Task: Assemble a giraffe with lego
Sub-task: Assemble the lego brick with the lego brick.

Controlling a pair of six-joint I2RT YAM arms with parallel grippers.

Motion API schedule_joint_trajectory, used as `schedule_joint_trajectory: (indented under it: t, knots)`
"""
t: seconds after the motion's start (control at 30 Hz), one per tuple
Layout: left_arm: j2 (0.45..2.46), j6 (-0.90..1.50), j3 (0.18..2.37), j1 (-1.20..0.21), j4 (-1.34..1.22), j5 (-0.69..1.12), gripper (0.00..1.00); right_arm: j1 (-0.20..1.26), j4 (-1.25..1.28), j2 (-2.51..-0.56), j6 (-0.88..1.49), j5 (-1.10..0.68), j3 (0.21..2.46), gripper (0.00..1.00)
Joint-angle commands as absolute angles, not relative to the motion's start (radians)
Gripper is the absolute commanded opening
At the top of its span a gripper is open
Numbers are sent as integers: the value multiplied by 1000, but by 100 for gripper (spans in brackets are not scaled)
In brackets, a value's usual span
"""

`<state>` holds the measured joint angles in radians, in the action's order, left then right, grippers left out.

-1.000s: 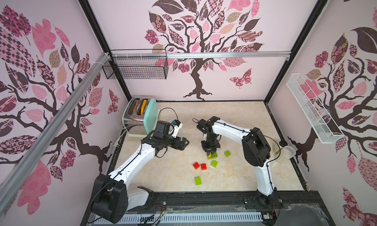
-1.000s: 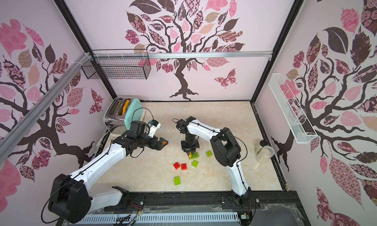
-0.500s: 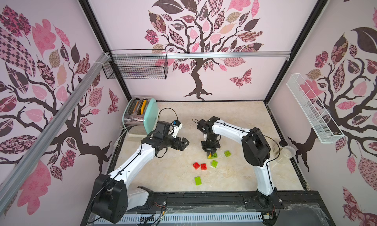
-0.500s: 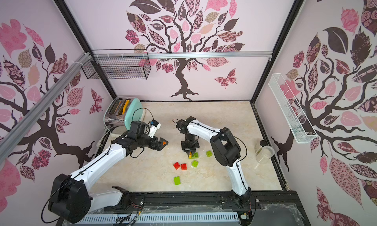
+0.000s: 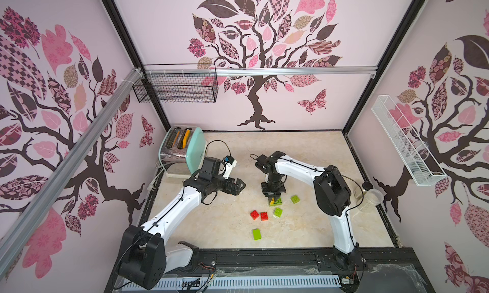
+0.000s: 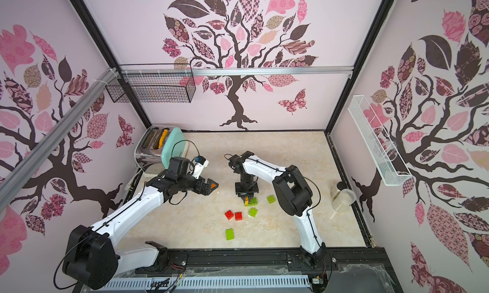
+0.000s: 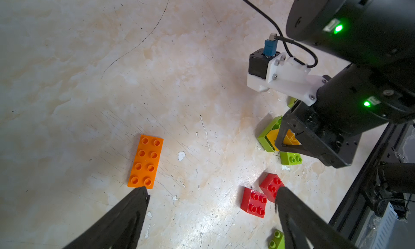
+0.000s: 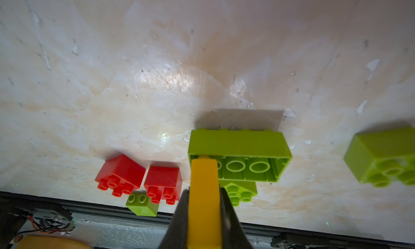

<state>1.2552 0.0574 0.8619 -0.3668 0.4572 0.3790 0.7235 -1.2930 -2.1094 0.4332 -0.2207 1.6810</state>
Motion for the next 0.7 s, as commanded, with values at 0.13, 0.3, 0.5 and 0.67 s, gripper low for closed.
schedule_joint_trajectory:
  t: [0.13,0.3,0.5,0.67]
  knots:
    - [1243,60,847,-365,436,390,95,747,-1243,-2179,406,-224,1588,0]
    - [1242,59,844,-365,432,387,95,753,-1242,-2197,363,-227,1589,0]
    - [1243,58,839,-365,428,387,95,753,-1276,-2217,341,-174,1603,0]
    - [1243,55,838,-365,427,384,95,754,-1279,-2210,364,-155,1603,0]
